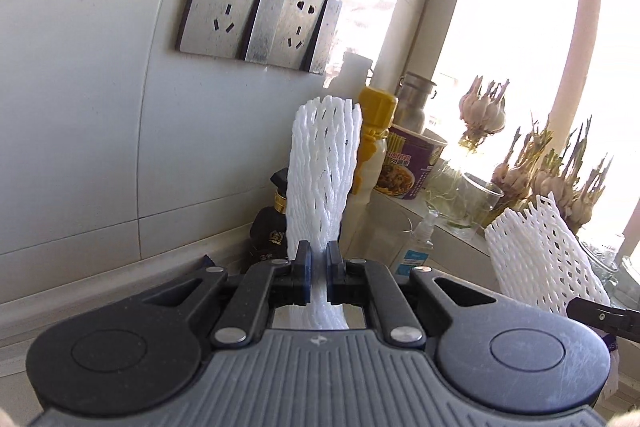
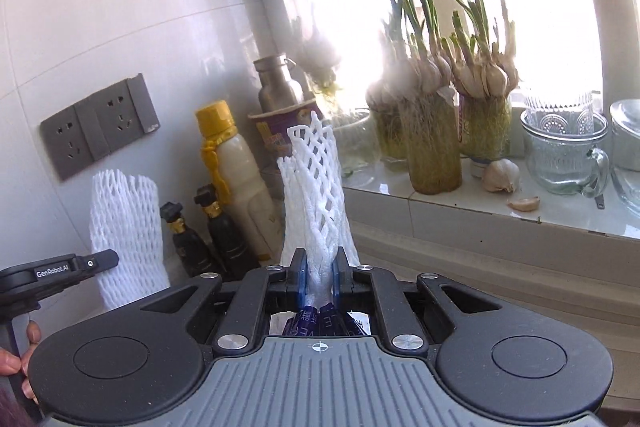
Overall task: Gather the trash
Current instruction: 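Lift the foam nets with both tools and carry them toward the trash bin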
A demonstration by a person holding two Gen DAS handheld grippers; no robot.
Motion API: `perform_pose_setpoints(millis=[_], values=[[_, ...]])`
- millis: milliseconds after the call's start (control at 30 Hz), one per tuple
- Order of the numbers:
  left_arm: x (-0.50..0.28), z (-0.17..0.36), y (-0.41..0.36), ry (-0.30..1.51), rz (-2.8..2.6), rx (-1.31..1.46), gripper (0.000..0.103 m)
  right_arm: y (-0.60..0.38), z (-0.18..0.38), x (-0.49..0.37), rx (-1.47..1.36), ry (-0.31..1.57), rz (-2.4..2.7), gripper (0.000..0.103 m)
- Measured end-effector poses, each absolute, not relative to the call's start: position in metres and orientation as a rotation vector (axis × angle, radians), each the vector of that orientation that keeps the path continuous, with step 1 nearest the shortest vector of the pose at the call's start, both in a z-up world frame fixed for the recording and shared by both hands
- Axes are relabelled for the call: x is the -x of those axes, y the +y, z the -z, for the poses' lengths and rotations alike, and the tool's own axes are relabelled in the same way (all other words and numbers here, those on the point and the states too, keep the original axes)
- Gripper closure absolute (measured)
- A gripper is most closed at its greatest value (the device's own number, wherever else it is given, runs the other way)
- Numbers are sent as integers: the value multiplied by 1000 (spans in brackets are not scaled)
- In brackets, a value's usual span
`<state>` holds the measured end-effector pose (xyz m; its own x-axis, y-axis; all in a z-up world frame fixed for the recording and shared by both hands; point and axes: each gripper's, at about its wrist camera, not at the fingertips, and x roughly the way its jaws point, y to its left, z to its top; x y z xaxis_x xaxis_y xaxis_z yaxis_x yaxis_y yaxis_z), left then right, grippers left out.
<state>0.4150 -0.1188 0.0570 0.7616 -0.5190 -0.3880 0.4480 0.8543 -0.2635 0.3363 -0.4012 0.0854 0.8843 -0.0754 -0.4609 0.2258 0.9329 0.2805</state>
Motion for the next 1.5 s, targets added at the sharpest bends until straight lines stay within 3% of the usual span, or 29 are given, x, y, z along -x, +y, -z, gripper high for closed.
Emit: perform_pose_setpoints(millis=[733, 1500], values=[[-305, -103, -44, 505, 544, 117, 97, -333, -146, -253, -320, 468, 19, 92], [-206, -18, 108, 635, 412, 181, 97, -156, -87, -176, -201, 572, -364, 92]])
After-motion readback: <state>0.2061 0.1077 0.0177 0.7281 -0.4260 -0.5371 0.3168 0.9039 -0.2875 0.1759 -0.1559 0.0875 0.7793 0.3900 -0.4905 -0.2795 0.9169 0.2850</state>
